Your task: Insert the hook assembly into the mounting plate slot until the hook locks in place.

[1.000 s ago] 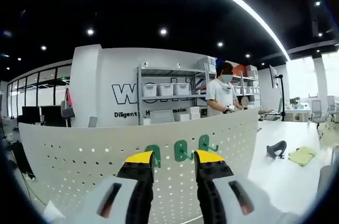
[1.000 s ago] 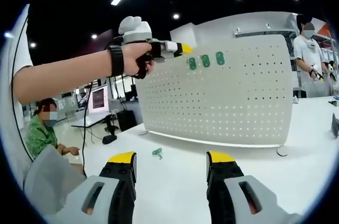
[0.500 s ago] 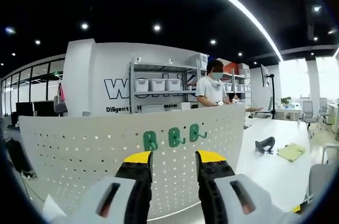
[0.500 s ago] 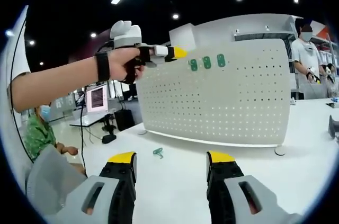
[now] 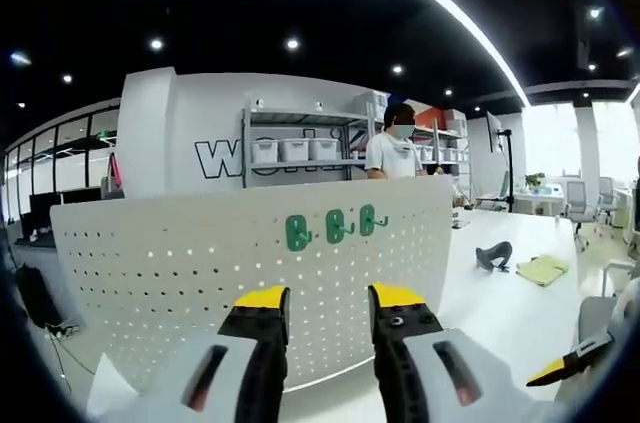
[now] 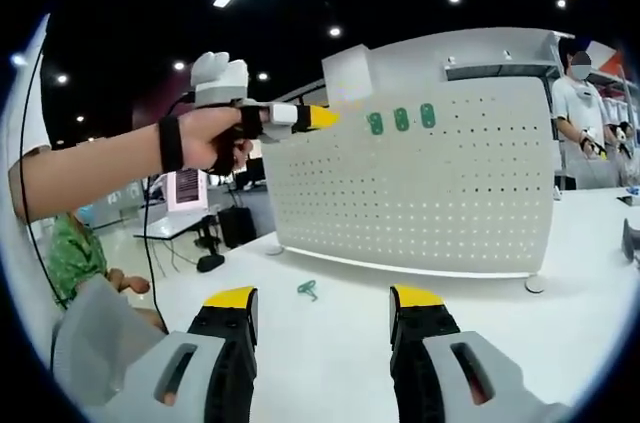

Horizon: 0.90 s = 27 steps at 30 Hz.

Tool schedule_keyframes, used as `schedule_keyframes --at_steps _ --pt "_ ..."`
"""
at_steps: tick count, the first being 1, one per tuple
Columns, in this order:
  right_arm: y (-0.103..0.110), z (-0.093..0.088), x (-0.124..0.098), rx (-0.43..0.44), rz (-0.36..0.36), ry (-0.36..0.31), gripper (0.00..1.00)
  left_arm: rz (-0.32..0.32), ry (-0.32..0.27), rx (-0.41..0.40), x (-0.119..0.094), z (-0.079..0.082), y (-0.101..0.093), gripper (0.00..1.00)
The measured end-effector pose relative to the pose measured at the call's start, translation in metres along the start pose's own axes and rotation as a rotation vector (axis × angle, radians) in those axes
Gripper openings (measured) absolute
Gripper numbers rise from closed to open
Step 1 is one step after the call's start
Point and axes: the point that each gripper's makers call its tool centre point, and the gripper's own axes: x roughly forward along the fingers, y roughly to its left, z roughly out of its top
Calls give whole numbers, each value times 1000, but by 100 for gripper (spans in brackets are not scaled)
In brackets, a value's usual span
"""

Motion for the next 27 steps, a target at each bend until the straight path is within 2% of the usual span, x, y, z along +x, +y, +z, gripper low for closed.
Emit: schedule_keyframes --at_steps 5,8,18,27 --pt "8 0 3 -3 7 -1 54 0 9 -7 -14 -8 8 34" --pt "14 0 5 -7 10 -1 54 -16 12 20 -20 -12 8 35" --pt "29 0 9 -23 12 8 54 -55 28 26 -44 -32 12 40" --pt "39 1 11 -51 2 23 54 -94 50 42 -53 -46 19 43"
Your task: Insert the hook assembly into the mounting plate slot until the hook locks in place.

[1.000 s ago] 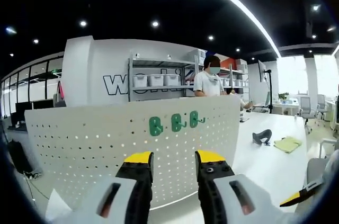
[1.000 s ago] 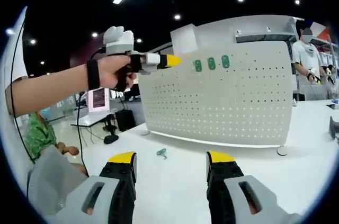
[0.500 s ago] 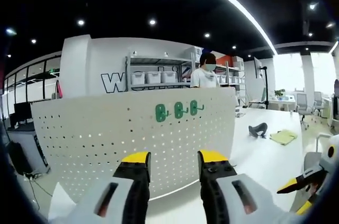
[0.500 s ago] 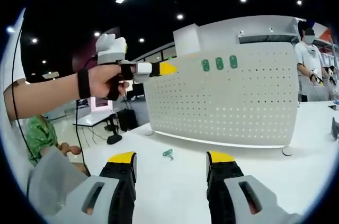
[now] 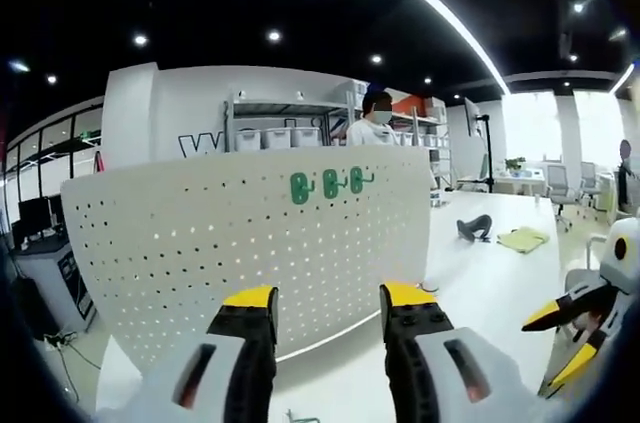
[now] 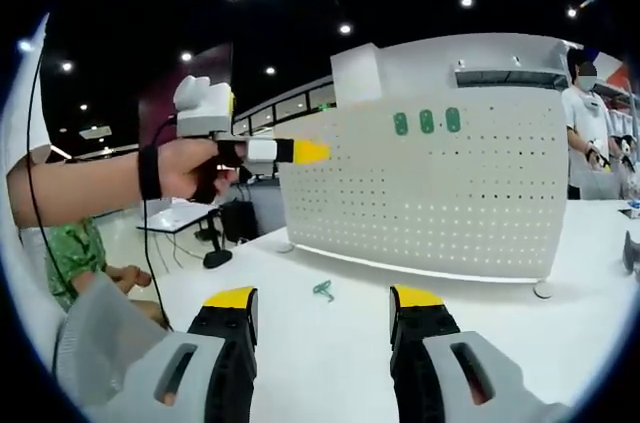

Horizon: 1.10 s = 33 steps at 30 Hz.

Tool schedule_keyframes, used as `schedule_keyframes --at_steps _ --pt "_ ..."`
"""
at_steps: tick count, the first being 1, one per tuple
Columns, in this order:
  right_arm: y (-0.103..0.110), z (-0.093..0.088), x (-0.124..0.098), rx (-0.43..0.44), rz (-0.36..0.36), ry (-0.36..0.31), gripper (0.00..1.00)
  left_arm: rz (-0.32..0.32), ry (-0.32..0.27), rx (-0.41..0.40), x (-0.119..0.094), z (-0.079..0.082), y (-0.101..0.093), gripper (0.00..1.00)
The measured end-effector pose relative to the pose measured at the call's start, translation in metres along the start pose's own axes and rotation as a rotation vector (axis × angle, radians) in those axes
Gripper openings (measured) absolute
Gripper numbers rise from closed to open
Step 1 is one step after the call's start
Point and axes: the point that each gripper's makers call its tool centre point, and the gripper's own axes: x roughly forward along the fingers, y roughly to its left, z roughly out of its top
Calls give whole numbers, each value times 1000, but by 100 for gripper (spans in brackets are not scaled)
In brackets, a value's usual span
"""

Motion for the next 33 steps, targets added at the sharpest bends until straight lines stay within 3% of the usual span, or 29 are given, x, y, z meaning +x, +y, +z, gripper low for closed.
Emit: schedule_keyframes --at_steps 15,19,33 --pt "0 -2 3 1 -21 24 54 -51 44 10 -6 -33 3 45" --pt "-1 -4 5 3 -30 33 57 -50 40 29 -7 -40 5 52" --pt "-5 -10 12 37 -49 45 61 -68 119 2 -12 -89 15 60"
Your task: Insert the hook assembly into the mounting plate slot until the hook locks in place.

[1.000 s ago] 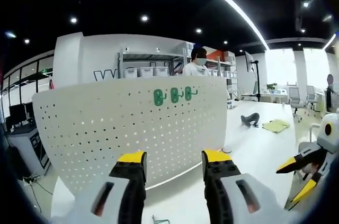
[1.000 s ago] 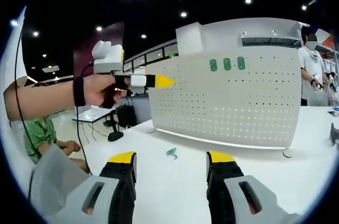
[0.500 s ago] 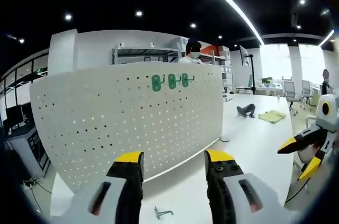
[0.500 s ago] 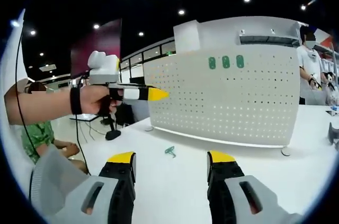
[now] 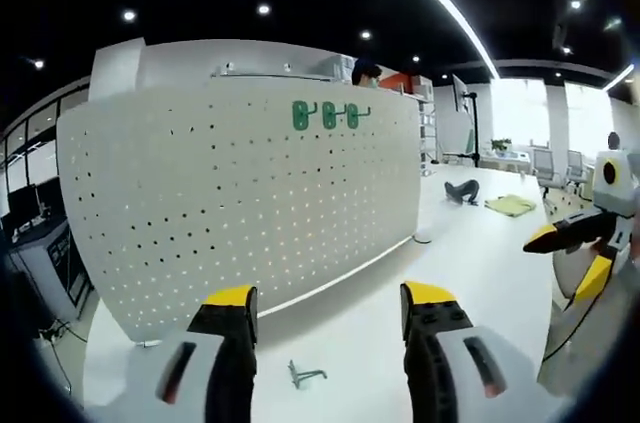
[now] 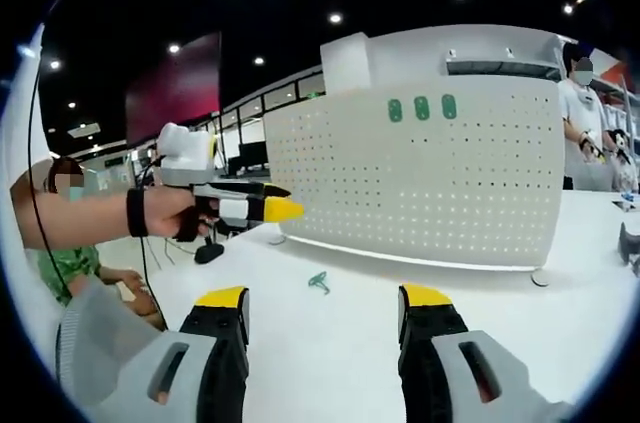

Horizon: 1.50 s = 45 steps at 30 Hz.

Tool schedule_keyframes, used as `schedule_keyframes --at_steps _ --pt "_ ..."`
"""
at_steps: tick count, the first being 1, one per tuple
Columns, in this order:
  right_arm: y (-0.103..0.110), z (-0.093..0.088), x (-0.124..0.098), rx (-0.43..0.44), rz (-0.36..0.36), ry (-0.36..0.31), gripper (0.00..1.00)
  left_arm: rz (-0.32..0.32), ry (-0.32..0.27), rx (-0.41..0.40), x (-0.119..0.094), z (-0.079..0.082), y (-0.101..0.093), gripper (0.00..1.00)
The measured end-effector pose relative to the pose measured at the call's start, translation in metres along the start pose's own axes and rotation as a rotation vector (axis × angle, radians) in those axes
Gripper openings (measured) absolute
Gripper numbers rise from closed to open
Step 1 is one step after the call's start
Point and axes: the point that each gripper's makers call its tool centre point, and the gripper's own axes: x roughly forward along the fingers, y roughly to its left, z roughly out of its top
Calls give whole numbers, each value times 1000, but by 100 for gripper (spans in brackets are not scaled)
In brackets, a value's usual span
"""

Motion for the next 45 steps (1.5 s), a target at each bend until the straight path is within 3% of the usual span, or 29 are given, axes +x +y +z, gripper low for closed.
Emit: schedule_keyframes --at_steps 14,32,37,45 --pt "-4 -7 2 32 -7 20 63 -11 36 -59 2 -35 5 65" --pt "-7 -17 7 61 -13 55 63 18 113 -124 3 -84 17 55" --pt "-5 -20 8 30 -4 85 63 19 141 -136 4 -97 21 53" --pt "-3 -25 7 33 7 106 63 25 195 -148 7 -116 23 43"
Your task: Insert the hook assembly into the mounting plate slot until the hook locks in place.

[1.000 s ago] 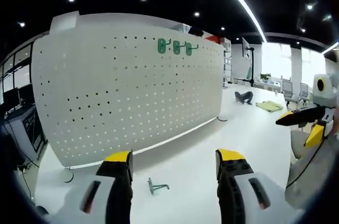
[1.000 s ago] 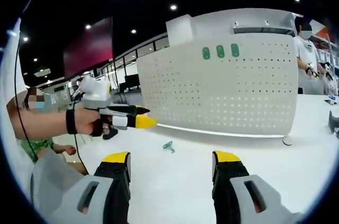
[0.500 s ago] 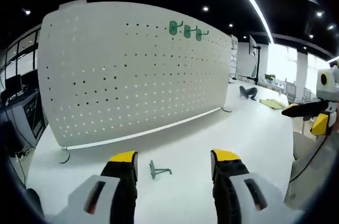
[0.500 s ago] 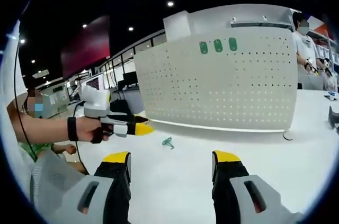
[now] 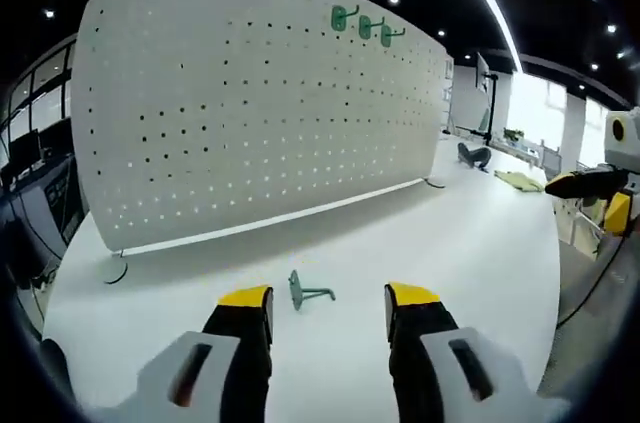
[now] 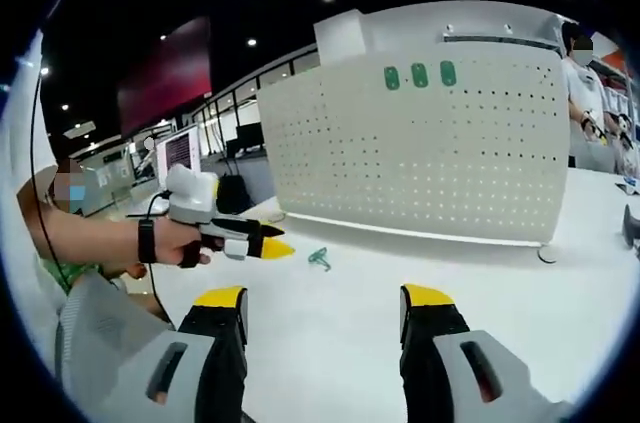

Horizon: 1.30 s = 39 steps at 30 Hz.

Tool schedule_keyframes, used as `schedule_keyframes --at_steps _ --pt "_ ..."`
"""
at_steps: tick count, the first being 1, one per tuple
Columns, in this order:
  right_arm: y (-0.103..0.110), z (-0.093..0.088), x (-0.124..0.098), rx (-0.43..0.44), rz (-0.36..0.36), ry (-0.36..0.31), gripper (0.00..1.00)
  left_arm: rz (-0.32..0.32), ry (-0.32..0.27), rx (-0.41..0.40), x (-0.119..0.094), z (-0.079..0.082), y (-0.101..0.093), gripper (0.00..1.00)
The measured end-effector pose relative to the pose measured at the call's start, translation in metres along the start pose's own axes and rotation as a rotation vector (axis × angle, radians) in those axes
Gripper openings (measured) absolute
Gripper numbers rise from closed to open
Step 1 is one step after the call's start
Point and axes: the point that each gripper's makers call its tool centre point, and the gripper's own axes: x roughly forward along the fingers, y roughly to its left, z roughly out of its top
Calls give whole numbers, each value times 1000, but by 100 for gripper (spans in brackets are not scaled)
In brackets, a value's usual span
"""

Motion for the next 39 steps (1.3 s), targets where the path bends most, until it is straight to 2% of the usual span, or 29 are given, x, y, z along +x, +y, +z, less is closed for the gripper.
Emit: schedule_keyframes --at_steps 6,16,19,23,29,39 --pt "-3 -2 -2 12 -17 3 62 17 21 -17 10 -9 9 38" --pt "-5 -3 -6 23 -39 6 62 14 61 -30 26 -22 12 26" --pt "-7 -5 -7 24 -45 12 62 54 66 -2 29 -23 20 23" --pt "-7 -4 -7 60 -48 0 62 42 62 -17 32 -21 18 21" --pt "-8 -6 -9 45 -48 13 62 50 75 -37 35 -25 20 16" --pt "-13 -11 -12 43 -67 33 62 51 94 -33 44 -31 22 14"
